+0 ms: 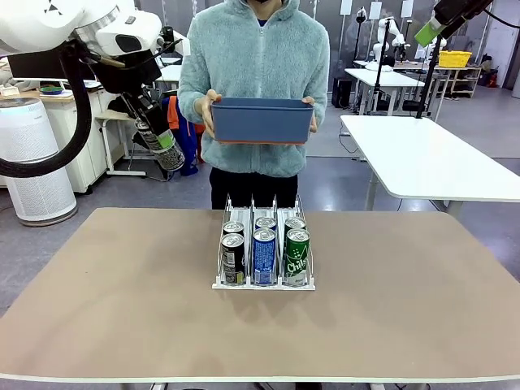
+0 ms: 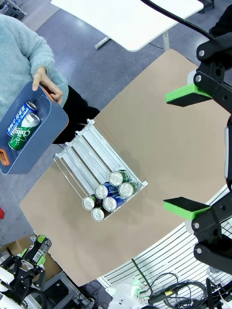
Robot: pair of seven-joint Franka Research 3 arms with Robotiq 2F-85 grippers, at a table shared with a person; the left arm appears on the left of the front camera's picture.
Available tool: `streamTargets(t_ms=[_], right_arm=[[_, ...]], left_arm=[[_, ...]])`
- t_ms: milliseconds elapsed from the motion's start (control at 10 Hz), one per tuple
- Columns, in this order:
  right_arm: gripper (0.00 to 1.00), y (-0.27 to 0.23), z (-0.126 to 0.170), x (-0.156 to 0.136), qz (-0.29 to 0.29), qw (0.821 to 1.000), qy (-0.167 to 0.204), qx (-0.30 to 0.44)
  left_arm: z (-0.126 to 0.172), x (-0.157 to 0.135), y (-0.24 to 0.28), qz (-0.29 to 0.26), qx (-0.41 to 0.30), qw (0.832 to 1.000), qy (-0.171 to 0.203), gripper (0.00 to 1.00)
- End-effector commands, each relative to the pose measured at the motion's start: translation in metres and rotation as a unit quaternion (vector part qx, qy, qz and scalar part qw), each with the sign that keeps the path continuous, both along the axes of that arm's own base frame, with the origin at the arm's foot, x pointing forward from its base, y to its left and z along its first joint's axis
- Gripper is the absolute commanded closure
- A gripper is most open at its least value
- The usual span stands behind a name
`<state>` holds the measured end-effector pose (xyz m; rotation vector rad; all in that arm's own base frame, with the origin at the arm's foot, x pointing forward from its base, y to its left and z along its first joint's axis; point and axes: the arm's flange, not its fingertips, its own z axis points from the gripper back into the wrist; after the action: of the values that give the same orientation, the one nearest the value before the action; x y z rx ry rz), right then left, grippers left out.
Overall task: Fill the beverage cans into the dispenser.
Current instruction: Place the picked Pepsi coke in the line of the Automatic Can Dispenser with the same cans.
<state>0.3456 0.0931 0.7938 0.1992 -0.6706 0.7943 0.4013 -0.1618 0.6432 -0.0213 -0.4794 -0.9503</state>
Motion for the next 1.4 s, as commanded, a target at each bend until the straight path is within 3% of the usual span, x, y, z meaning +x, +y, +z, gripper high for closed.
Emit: streamTargets(t_ms=[0,400,600,900,1000,1300], right_arm=[[0.0,0.0,0.0,0.0,-0.003,1.0,0.001,0.003],[0.0,0.0,0.0,0.0,-0.003,1.0,0.001,0.003],[0.0,0.0,0.0,0.0,-0.003,1.0,0.001,0.003],[0.0,0.0,0.0,0.0,-0.003,1.0,0.001,0.003],[0.0,0.0,0.0,0.0,-0.003,1.0,0.001,0.003],[0.0,0.0,0.0,0.0,-0.003,1.0,0.001,0.003]], left_arm=[[-0.012,0.0,-0.019,0.037,0.03,0.999,-0.009,0.42],[-0.06,-0.039,-0.07,0.134,0.102,0.985,-0.032,0.42],[-0.091,-0.062,-0.091,0.095,0.08,0.991,-0.05,0.42],[-0.099,-0.061,-0.098,0.053,0.028,0.998,-0.022,0.42],[-0.104,-0.067,-0.106,0.083,0.08,0.993,-0.032,0.42],[-0.106,-0.067,-0.108,0.075,0.069,0.994,-0.027,0.42]])
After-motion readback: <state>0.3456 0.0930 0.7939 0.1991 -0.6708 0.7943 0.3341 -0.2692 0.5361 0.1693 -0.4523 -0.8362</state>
